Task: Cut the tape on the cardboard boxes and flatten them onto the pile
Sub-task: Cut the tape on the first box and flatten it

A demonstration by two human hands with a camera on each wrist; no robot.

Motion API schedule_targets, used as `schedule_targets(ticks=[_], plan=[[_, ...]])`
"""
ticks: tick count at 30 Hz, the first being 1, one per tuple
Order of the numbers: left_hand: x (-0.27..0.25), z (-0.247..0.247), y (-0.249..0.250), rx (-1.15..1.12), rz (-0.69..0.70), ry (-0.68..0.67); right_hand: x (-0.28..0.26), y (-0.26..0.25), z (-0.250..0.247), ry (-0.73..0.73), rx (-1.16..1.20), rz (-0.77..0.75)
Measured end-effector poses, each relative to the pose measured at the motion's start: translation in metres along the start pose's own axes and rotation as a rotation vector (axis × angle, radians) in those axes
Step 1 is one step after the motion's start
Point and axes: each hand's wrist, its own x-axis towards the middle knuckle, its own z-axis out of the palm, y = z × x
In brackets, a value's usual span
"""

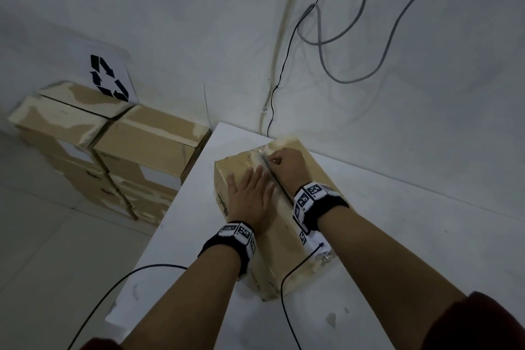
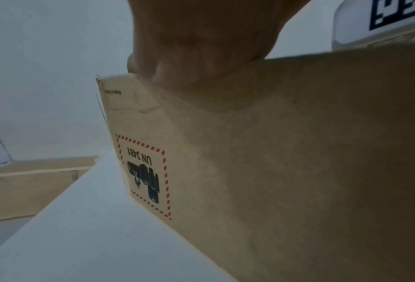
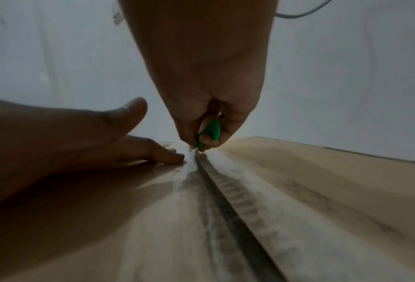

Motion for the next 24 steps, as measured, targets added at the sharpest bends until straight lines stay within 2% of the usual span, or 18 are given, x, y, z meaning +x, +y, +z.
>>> schedule_targets(ticks=[3,10,17,24], plan=[[0.0,-0.002,0.001,0.025,-0.009,-0.031,-0.009,0.0,-0.002,-0.081,-0.095,-0.014],[-0.001,-0.006,0.003,0.044,-0.035,-0.034,-0.027,0.004,-0.007,-0.156,-0.216,0.002],[-0.003,-0.006,0.007,-0.009,-0.055,-0.023,-0.083,0.032,-0.012,-0.133,-0.227,0.016],[-0.001,-0.005,0.005,0.023,-0.055,-0.043,-0.14,0.061,-0.023,-0.104,-0.208,0.142]])
